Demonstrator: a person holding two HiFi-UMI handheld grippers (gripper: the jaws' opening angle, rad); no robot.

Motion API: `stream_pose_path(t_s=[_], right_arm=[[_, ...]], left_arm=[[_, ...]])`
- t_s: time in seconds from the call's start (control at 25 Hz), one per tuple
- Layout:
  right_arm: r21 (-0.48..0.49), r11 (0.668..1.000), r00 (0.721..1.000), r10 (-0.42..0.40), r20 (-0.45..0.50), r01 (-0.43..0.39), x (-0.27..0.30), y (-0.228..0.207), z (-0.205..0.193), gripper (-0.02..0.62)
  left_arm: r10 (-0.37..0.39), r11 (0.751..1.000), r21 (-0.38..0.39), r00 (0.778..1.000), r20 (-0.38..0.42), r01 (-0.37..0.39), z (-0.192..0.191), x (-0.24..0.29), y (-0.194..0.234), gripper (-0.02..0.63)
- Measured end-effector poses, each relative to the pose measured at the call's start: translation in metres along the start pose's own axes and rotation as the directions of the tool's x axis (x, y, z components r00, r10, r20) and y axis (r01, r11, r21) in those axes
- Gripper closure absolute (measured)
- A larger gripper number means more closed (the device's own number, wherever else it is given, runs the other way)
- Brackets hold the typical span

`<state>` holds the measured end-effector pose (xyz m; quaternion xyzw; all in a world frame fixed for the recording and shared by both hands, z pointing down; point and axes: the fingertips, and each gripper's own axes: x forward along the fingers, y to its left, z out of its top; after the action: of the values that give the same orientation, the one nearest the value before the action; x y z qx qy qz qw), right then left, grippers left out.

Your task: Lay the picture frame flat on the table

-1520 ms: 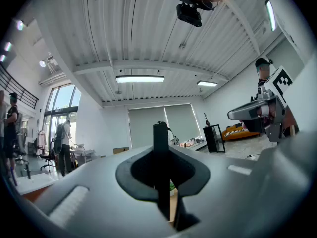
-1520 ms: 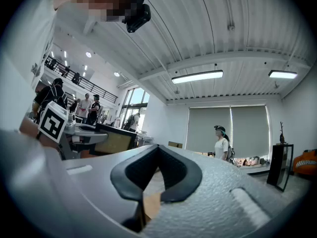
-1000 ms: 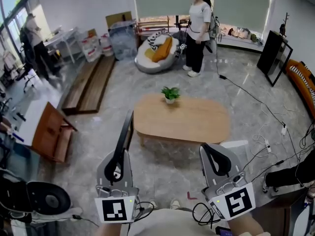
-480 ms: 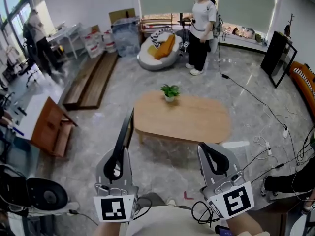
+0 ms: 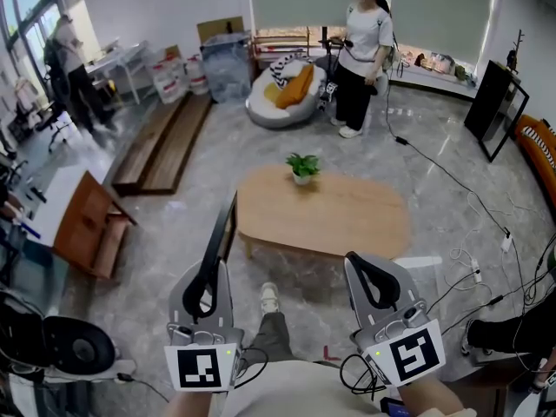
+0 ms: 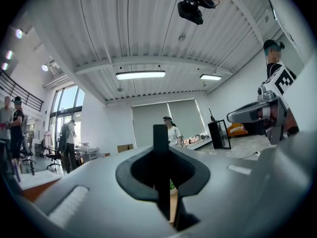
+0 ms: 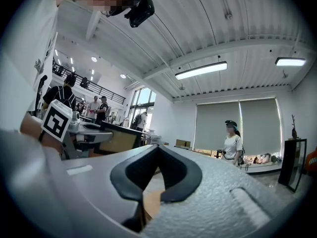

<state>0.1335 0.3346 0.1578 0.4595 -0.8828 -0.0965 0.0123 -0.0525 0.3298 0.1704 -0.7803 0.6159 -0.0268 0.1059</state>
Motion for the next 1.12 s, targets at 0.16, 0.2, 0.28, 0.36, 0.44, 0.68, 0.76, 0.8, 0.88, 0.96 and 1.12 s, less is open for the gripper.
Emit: stream_pose_path(t_s=[0.16,0.2,0.28,0.36,0.44,0.68,0.76,0.8,0.88,0.96,1.12], right_arm=[[-0.006,1.0,1.0,0.003,-0.009,-0.003,0.013,-0.002,-0.011,0.594],[-0.008,1.0,1.0,0.005,-0.013,-0.005,0.019,-0.003,-0.014,0.594],[-0.007,1.0,1.0,0.012,-0.02,-0.012,0.03,-0.005,-0.018,0.594],[-0.004,1.0,0.999,0.02,-0.027,-0.02,0.043,-0.008,-0.022,0.594],[-0.002,1.0,0.999,0.023,-0.037,-0.023,0.057,-0.011,-0.027,0.594],[0.006,1.0,0.998,0.026,-0.05,-0.026,0.109,-0.026,-0.037,0.594],[0.009,1.0,0.998,0.03,-0.058,-0.029,0.128,-0.028,-0.041,0.594],[0.009,1.0,0.998,0.03,-0.063,-0.03,0.138,-0.03,-0.043,0.594],[0.011,1.0,0.997,0.029,-0.074,-0.028,0.159,-0.035,-0.047,0.594],[0.015,1.0,0.996,0.024,-0.089,-0.022,0.182,-0.042,-0.05,0.594],[0.029,1.0,0.993,0.014,-0.116,-0.011,0.232,-0.055,-0.052,0.594]], left_arm=[[-0.006,1.0,0.006,1.0,0.007,0.005,-0.01,0.011,0.004,0.558],[-0.005,1.0,0.004,1.0,0.006,0.005,-0.013,0.016,0.006,0.558],[-0.004,1.0,-0.002,1.0,0.001,0.004,-0.017,0.026,0.01,0.558],[-0.003,1.0,-0.004,1.0,-0.006,0.002,-0.022,0.037,0.016,0.558],[-0.002,1.0,-0.008,1.0,-0.014,0.002,-0.027,0.049,0.024,0.558],[-0.003,1.0,-0.011,1.0,-0.027,0.002,-0.04,0.092,0.05,0.558],[-0.003,1.0,-0.021,0.999,-0.033,0.002,-0.045,0.107,0.061,0.56],[-0.004,1.0,-0.024,0.999,-0.035,0.003,-0.047,0.115,0.067,0.558],[-0.009,1.0,-0.029,0.999,-0.043,0.008,-0.053,0.134,0.079,0.558],[-0.017,0.999,-0.036,0.998,-0.054,0.015,-0.058,0.155,0.091,0.558],[-0.037,0.998,-0.054,0.997,-0.065,0.033,-0.062,0.202,0.119,0.558]])
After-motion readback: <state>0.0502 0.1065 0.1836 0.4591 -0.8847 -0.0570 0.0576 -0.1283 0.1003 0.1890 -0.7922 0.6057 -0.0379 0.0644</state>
